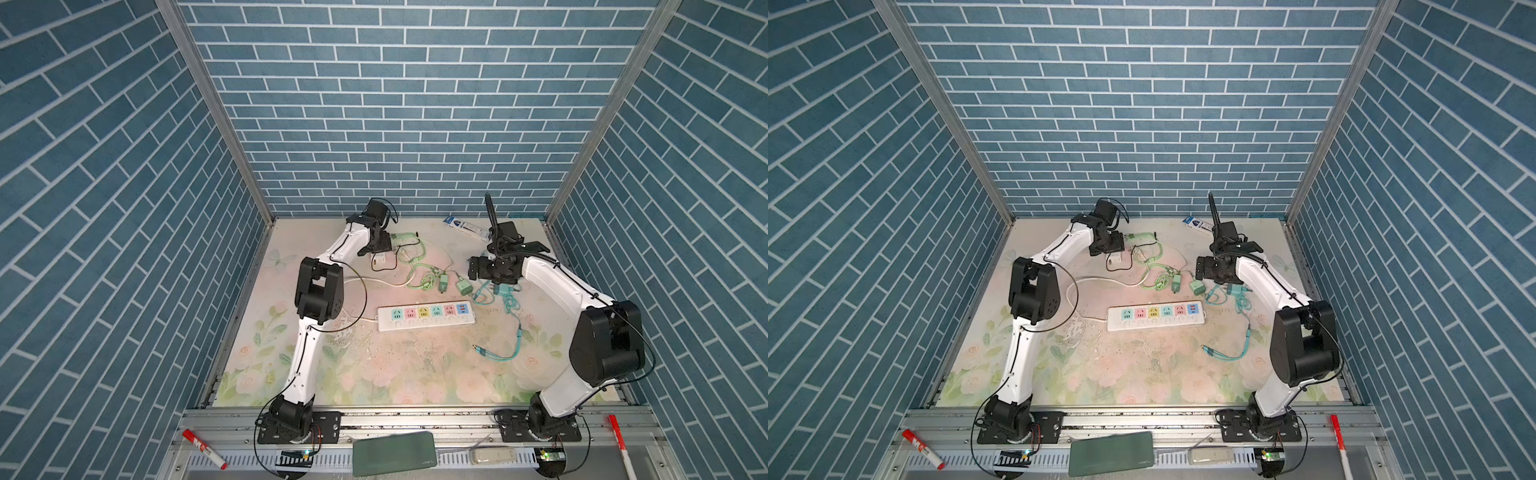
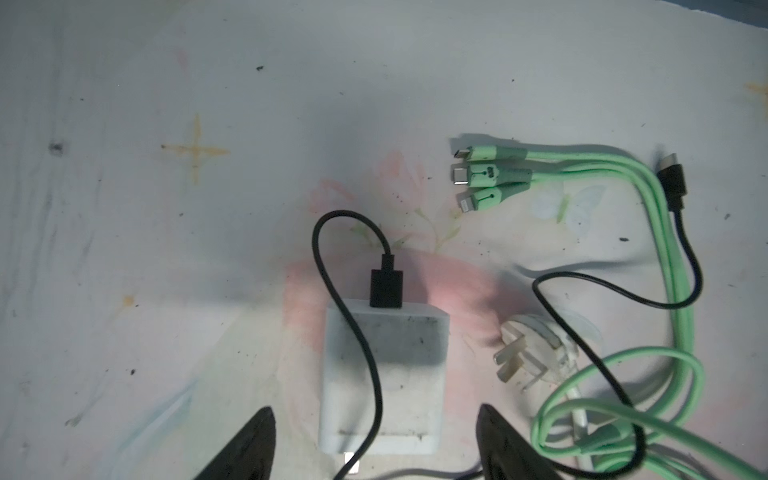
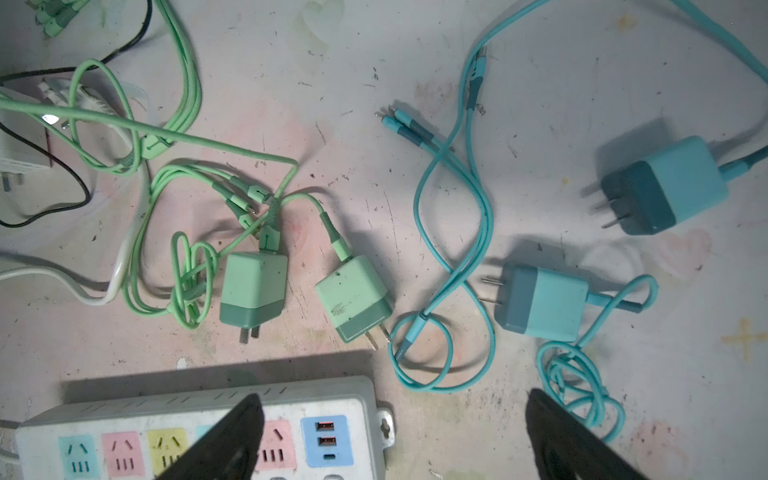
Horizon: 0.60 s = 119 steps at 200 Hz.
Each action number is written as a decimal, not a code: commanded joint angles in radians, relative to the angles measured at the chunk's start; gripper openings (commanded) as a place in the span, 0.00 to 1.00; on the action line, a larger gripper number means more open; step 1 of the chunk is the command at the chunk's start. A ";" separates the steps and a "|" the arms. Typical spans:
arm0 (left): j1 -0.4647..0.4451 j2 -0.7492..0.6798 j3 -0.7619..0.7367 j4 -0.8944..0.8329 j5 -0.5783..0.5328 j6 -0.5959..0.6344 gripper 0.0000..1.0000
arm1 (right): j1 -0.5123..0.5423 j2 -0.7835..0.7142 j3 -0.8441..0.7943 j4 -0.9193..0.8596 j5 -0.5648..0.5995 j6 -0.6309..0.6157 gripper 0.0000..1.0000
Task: Insert the plug
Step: 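Grasp the white charger with black cable using the left gripper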
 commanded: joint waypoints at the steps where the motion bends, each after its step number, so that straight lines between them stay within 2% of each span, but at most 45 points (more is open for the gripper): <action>1: -0.003 0.044 0.043 -0.034 0.017 0.000 0.78 | -0.004 0.021 0.050 -0.023 -0.018 -0.019 0.98; 65: -0.003 0.115 0.104 -0.076 0.002 -0.014 0.80 | -0.004 0.031 0.061 -0.006 -0.060 -0.016 0.98; 119: -0.001 0.153 0.115 -0.093 -0.007 -0.005 0.73 | -0.004 0.034 0.048 0.004 -0.064 -0.006 0.99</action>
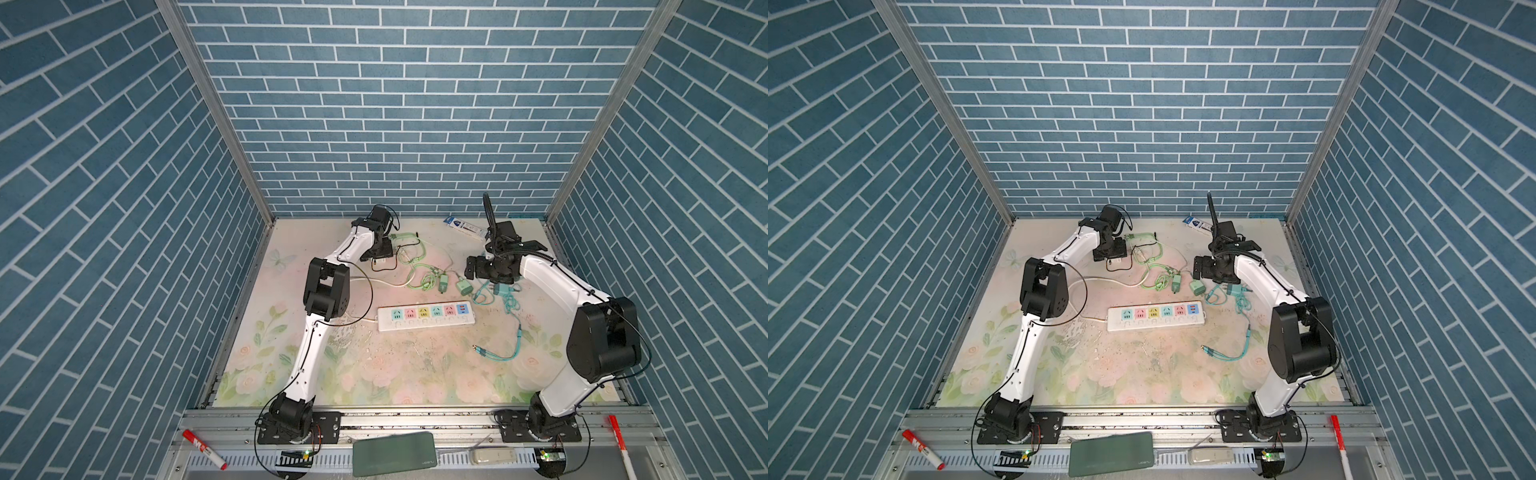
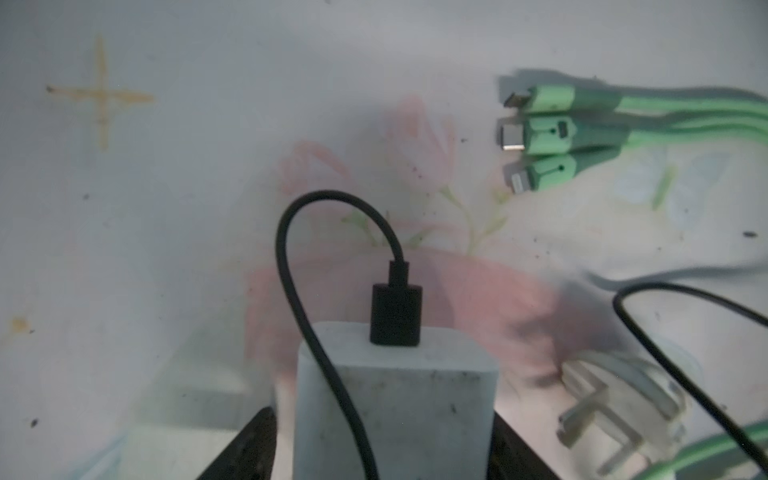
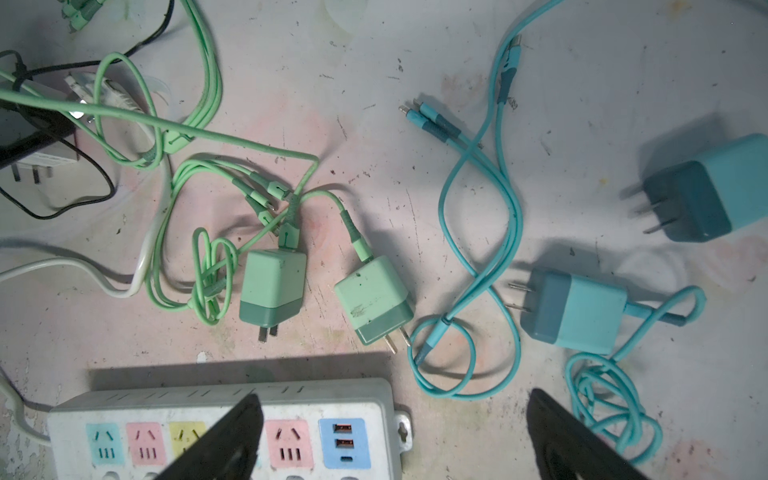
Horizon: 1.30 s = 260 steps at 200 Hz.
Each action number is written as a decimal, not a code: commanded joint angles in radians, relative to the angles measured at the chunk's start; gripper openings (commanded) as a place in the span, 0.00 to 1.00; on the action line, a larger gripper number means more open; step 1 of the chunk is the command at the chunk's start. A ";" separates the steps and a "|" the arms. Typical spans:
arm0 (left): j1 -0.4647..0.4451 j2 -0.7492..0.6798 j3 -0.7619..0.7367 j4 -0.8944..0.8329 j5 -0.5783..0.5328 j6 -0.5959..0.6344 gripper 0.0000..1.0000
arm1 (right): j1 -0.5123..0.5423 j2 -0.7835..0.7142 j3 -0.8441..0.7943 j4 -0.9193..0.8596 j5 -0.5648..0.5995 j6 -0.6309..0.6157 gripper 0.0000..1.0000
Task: Insert the plug
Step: 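Grasp the white charger with black cable using the left gripper, then lift the white charger toward the right gripper while the right gripper reaches for it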
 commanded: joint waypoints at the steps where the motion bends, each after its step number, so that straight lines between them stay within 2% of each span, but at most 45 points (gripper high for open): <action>1: 0.000 0.027 0.017 -0.038 -0.006 0.002 0.72 | -0.004 0.010 0.031 -0.001 -0.013 -0.008 0.99; 22: 0.000 0.027 0.013 -0.045 -0.002 0.007 0.63 | -0.003 0.016 0.030 0.007 -0.013 0.004 0.99; 45: 0.000 0.015 0.004 -0.053 -0.005 0.022 0.49 | -0.004 0.035 0.043 0.009 -0.013 0.011 0.99; 62: 0.000 -0.002 -0.005 -0.048 -0.004 0.034 0.43 | -0.004 0.050 0.060 0.009 -0.013 0.014 0.99; 93: 0.000 -0.070 -0.041 -0.008 0.040 0.077 0.36 | -0.001 0.070 0.106 0.017 -0.092 0.025 0.99; 136: -0.001 -0.314 -0.260 0.188 0.116 0.159 0.34 | 0.040 0.052 0.156 0.054 -0.209 0.051 0.99; 194: -0.008 -0.653 -0.613 0.532 0.133 0.218 0.38 | 0.101 -0.013 0.222 0.053 -0.264 0.081 0.99; 239: -0.025 -0.776 -0.793 0.815 0.216 0.239 0.37 | 0.118 -0.103 0.183 0.057 -0.275 0.087 0.99; 260: -0.040 -0.789 -0.873 0.975 0.296 0.240 0.40 | 0.118 -0.142 0.151 0.069 -0.285 0.090 0.99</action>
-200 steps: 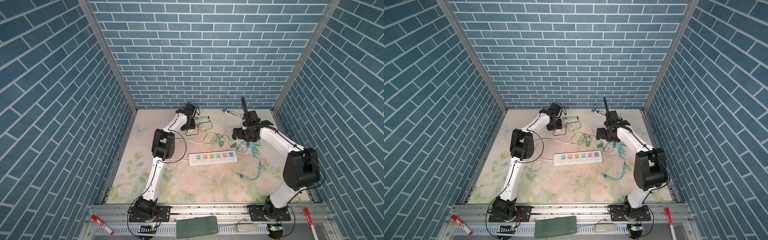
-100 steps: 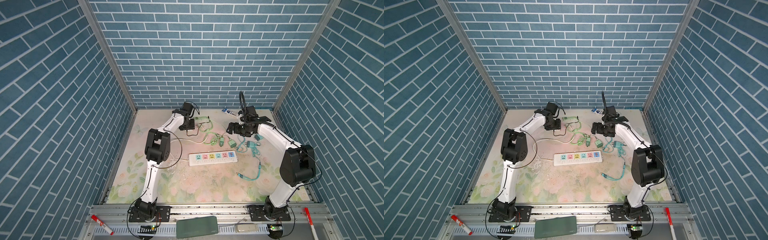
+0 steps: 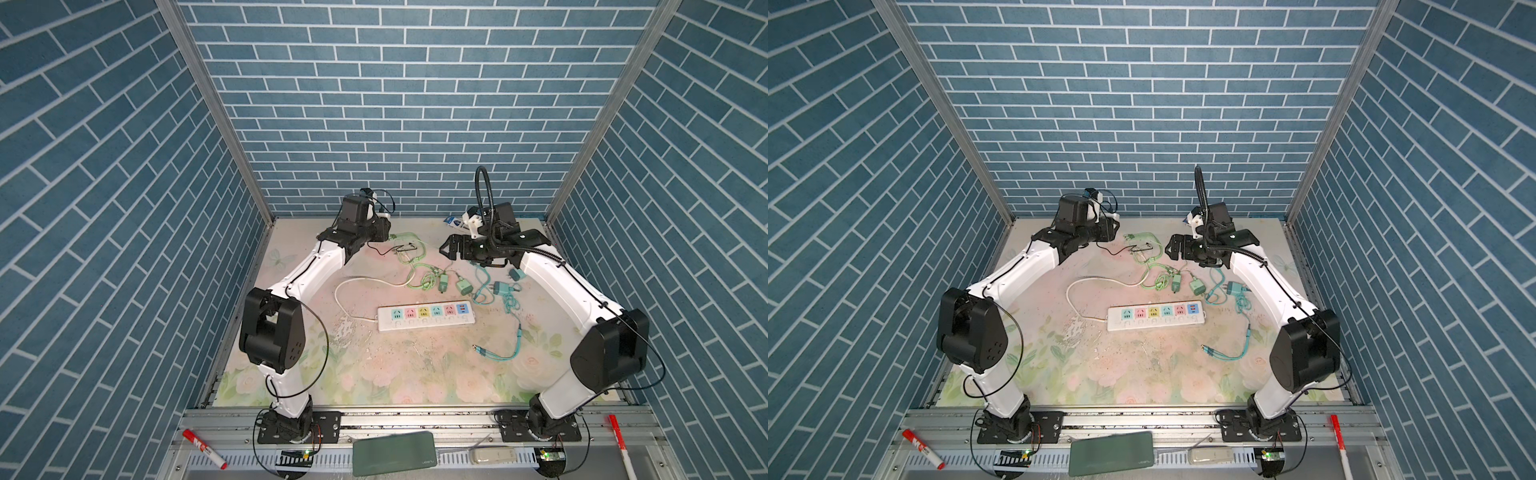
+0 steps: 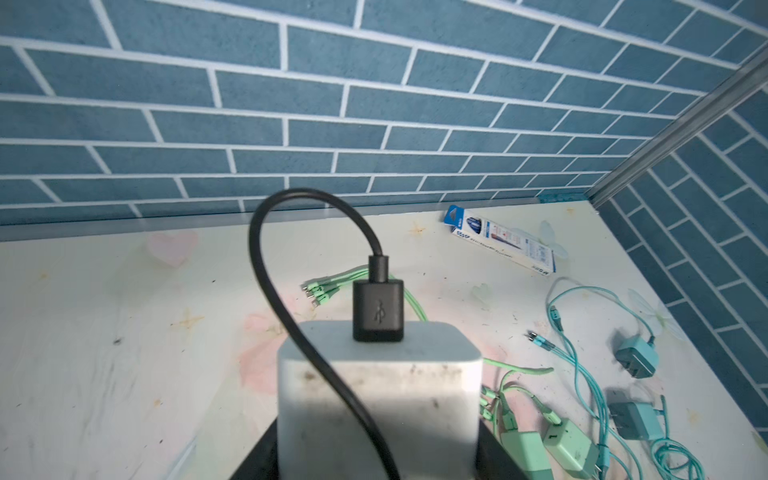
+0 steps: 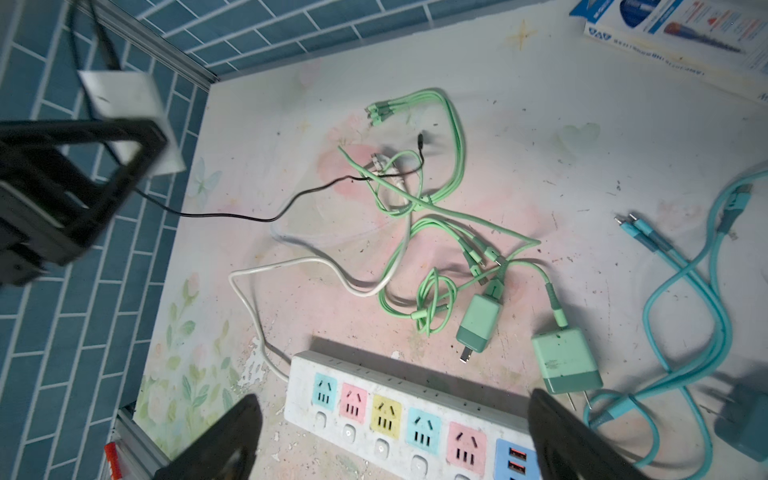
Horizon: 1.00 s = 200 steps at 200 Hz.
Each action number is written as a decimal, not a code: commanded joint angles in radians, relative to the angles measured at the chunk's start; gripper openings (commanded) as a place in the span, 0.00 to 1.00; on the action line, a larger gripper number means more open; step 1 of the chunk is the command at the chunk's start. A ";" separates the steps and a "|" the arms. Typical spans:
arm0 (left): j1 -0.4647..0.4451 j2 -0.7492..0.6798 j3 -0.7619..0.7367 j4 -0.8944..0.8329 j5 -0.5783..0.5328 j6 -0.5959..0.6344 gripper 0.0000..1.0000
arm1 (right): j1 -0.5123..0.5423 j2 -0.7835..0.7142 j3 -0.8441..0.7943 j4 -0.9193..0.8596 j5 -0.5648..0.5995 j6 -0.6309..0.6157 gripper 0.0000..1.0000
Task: Insert the plug
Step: 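Lift the white charger toward the right gripper while the right gripper reaches for it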
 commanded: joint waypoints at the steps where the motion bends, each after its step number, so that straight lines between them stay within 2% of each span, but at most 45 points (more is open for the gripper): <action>1: -0.022 -0.020 -0.065 0.254 0.105 0.022 0.40 | 0.006 -0.059 -0.021 0.010 -0.029 0.026 0.99; 29: -0.041 0.000 -0.142 0.442 0.259 0.013 0.41 | 0.006 -0.097 -0.049 0.020 -0.047 0.031 0.99; 53: -0.070 -0.013 -0.204 0.517 0.316 0.022 0.40 | 0.007 -0.094 -0.048 0.025 -0.091 0.054 0.97; 92: -0.116 -0.042 -0.293 0.594 0.323 0.063 0.42 | 0.010 -0.058 -0.028 0.090 -0.152 0.118 0.86; 111: -0.116 -0.046 -0.328 0.638 0.345 0.072 0.42 | 0.028 -0.017 0.012 0.091 -0.173 0.126 0.85; 152: -0.117 -0.065 -0.338 0.618 0.342 0.100 0.42 | 0.066 0.093 0.119 0.028 -0.133 0.112 0.81; 170: -0.117 -0.074 -0.344 0.617 0.348 0.100 0.42 | 0.086 0.098 0.119 0.058 -0.078 0.100 0.81; 200: -0.120 -0.093 -0.366 0.619 0.363 0.109 0.41 | 0.098 0.119 0.145 0.058 -0.081 0.108 0.80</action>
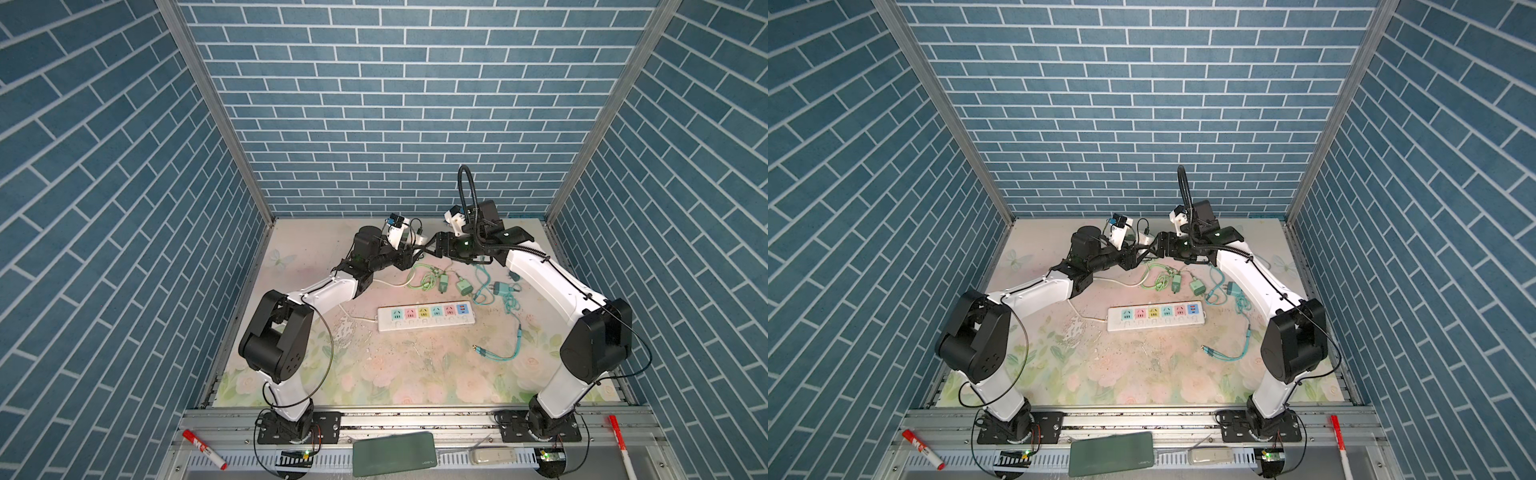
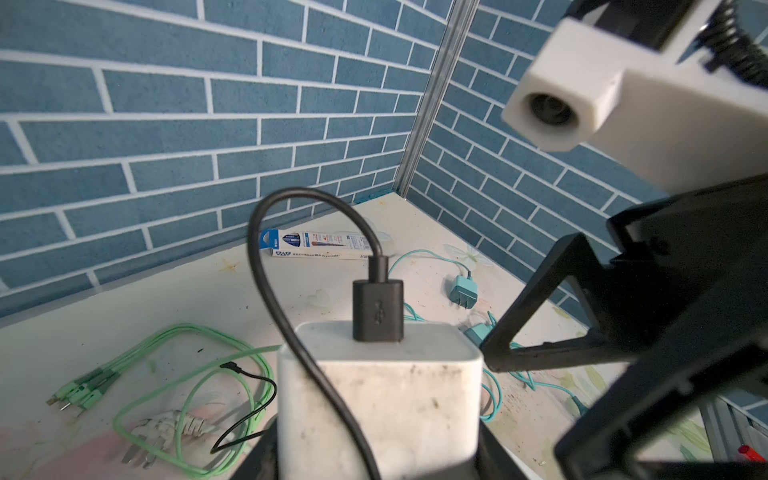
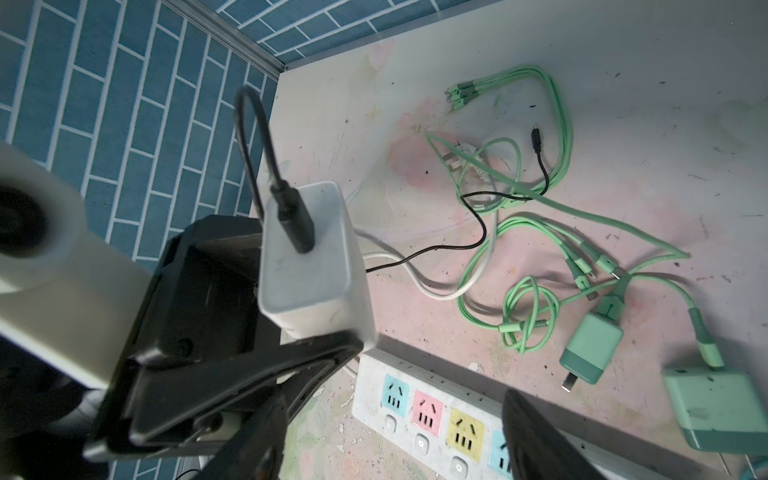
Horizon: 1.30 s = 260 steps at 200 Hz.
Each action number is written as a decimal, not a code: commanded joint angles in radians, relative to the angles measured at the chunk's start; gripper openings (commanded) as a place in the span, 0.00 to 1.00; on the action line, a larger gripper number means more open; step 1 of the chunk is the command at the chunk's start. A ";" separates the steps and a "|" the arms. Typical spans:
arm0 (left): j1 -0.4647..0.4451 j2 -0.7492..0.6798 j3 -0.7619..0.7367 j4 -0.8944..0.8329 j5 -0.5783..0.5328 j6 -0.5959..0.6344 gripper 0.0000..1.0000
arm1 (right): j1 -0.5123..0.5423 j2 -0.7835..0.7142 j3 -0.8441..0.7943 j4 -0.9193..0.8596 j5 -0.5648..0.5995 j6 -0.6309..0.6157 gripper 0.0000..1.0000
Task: Insert the plug
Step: 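Lift the white charger toward the right gripper while the right gripper reaches for it, then close the right gripper on the white charger held by the left gripper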
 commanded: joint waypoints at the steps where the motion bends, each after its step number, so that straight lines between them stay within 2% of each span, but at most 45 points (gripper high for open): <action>1: -0.001 -0.043 -0.022 0.052 0.031 0.022 0.41 | 0.013 0.014 0.070 0.003 0.024 0.011 0.80; 62: -0.004 -0.055 -0.039 0.037 0.040 0.034 0.41 | 0.024 -0.006 0.053 0.058 -0.001 0.030 0.80; 118: -0.014 -0.070 -0.036 -0.021 0.036 0.074 0.40 | 0.034 0.065 0.122 0.047 -0.024 0.007 0.78; 134: -0.015 -0.073 -0.037 -0.029 0.044 0.075 0.40 | 0.039 0.078 0.127 0.054 -0.032 -0.001 0.75; 151: -0.015 -0.077 -0.042 -0.031 0.040 0.078 0.40 | 0.043 0.091 0.131 0.056 -0.040 -0.005 0.68; 194: -0.017 -0.070 -0.030 -0.054 0.079 0.083 0.40 | 0.057 0.095 0.120 0.075 -0.061 -0.030 0.67; 260: -0.025 -0.067 -0.026 -0.067 0.080 0.073 0.41 | 0.057 0.098 0.119 0.045 -0.092 -0.067 0.54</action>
